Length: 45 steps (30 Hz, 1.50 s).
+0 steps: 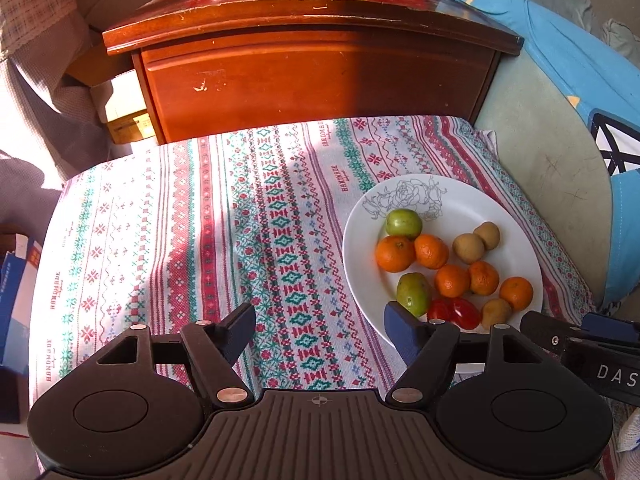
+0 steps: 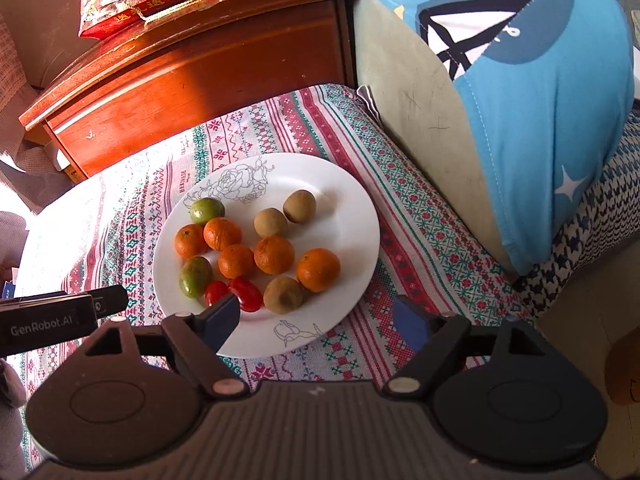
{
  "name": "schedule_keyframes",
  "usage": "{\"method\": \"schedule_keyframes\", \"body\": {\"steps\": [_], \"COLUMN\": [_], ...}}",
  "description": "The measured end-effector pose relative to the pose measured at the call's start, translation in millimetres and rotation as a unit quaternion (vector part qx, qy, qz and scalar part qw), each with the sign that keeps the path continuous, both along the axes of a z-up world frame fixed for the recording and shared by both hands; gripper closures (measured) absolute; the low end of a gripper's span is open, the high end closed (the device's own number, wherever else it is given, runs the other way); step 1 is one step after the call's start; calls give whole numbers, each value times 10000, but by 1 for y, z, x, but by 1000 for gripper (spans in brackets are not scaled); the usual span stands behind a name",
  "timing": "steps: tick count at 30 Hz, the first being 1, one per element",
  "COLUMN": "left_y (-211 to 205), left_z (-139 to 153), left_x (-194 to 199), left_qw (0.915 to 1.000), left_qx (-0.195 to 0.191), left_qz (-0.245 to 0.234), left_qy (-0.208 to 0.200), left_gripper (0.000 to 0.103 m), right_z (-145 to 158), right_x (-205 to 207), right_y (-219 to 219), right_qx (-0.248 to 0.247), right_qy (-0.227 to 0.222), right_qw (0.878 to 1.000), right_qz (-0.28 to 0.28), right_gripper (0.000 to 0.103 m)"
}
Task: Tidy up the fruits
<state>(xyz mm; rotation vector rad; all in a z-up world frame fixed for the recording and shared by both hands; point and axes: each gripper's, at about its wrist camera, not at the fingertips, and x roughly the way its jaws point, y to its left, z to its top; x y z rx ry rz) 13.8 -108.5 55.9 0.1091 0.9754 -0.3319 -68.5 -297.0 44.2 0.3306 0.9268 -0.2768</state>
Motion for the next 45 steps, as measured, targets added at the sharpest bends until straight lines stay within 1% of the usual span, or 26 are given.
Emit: {"method": "schedule_keyframes", "body": {"steps": [7,14,17,20,26,38,45], "left_y": [-5,-10,-12,-15,-18,-20,-23], "left_z": [-4,-9,-11,-11,-12,-16,-18], "left_x": [1,1,2,2,1,2,0], "left_qw": [9999,9992,9991,9990,9988,9978,9974], "left_qx": [109,303,310,346,392,598,674], "left_qz": [28,121,148,152,108,130,57], "left_qy": [114,209,249,250,255,254,238], "left_gripper": [29,28,28,24,23,22,22], "right_z": [-4,-11,-14,-14,-17,-18,-19], "right_x": [3,7,8,9,11,11,12], "right_y": [1,-1,-1,-1,2,1,2], "right_qx": [-101,-197,-217,-209,-208,-220,-229], "right_qy": [171,375,464,490,573,582,590], "right_qw": [9998,9990,9984,9984,9980,9978,9977], "right_qz": [-53,-170,-219,-205,-146,-216,-222], "right_gripper": [18,17,17,17,17,17,17]}}
